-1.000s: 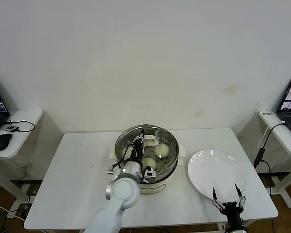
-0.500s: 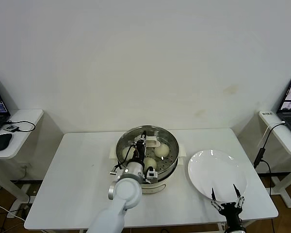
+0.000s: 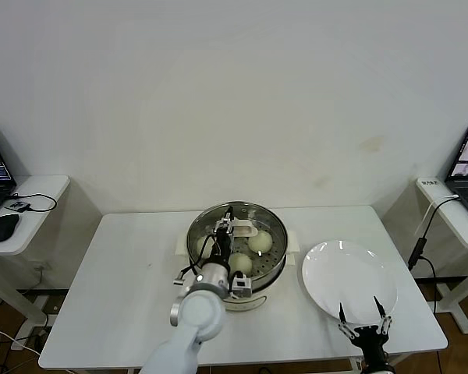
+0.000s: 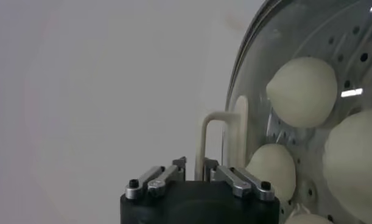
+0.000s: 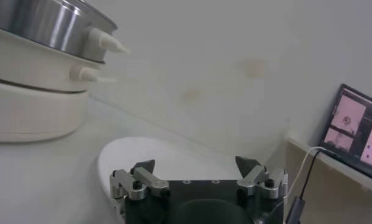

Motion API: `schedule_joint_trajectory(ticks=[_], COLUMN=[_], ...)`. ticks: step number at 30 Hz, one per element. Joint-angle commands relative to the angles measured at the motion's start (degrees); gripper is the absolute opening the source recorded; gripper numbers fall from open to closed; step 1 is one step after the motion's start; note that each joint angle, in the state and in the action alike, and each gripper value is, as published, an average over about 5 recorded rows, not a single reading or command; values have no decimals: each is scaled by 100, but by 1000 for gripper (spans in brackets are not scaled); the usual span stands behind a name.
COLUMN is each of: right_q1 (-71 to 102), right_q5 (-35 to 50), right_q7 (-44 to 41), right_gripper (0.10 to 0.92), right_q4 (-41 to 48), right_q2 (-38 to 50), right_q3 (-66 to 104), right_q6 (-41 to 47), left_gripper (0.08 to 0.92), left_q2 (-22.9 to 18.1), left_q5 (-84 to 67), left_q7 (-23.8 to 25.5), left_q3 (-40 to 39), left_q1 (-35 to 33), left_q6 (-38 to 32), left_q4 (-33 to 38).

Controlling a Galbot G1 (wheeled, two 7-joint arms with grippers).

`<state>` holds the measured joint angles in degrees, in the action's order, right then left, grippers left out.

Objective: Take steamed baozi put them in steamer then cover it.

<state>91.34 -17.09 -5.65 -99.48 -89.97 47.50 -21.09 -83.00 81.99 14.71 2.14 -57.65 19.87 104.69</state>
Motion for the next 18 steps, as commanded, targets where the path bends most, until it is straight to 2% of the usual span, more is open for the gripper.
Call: schedule_joint_trajectory(ticks=[1,6,10,13,18], right_q1=[30,62,92,160,338], right_q5=[-11,6,106,285,513], right_q7=[2,-2,-18,-48,-120], right_gripper=[823,823,823,823,823], right_q4=[2,6,-19,-91,-305], right_q2=[3,23,48,107,237], right_q3=[-15,-22,-73,-175,-355], right_q6=[4,16,20,33,128], left_gripper=[448,595,708,783,821], left_q2=[425,908,1277,1475,1263], left_q5=[-608,-1687,-3016,-4594,-7502], left_q7=[-277,-653,-1257,-1841,-2644], left_q3=[71,539,1231,1900,2885], left_q1=[-918,-1992,-3038,-3602,-4090], left_q6=[-81,-230,-502,-903,-2309], left_q4=[1241,2250,2753,2800,2279])
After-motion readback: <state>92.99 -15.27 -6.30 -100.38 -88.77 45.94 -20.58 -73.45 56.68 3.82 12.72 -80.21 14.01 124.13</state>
